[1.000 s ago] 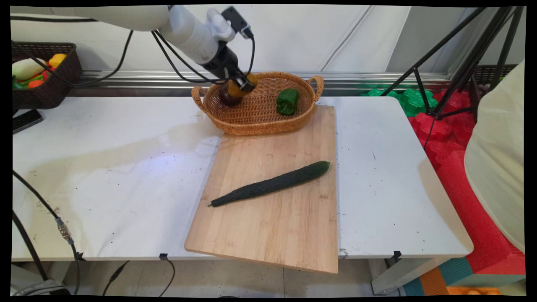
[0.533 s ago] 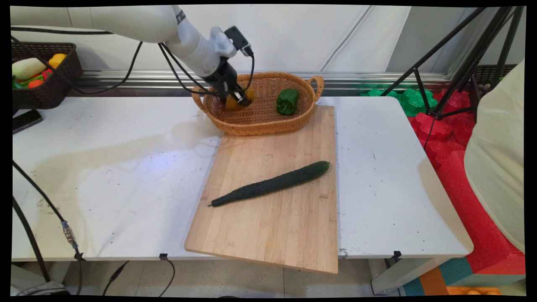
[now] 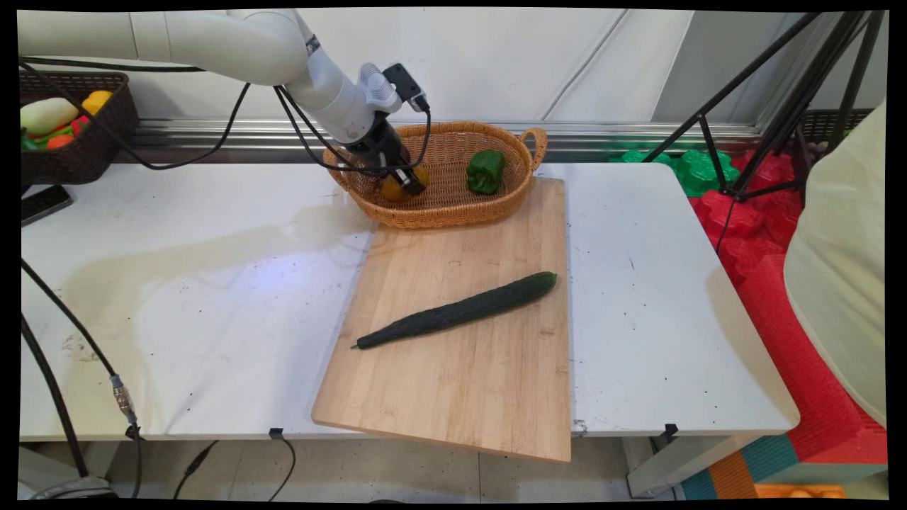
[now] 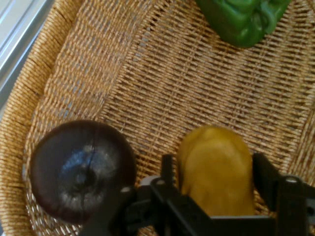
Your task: Place the picked object in the vegetable basket
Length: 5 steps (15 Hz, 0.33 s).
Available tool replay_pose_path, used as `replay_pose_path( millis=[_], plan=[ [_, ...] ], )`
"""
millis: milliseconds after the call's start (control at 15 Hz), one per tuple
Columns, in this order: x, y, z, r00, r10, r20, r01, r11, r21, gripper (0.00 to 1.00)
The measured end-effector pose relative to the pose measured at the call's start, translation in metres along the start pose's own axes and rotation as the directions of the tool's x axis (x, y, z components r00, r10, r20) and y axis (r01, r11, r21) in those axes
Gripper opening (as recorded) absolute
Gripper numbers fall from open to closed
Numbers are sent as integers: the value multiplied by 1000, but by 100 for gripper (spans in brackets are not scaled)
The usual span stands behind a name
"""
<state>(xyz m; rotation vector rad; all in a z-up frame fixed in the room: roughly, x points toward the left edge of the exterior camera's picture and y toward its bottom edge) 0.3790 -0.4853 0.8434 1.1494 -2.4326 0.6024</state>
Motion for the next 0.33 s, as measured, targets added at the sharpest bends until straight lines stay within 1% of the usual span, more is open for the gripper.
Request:
replay_pose_path(
  millis=[67, 333],
  plan=[
    [0, 0, 0, 1000, -1, 0, 1, 1000, -1, 100],
    [1, 0, 2, 1000, -1, -12, 1, 1000, -4, 100]
  ],
)
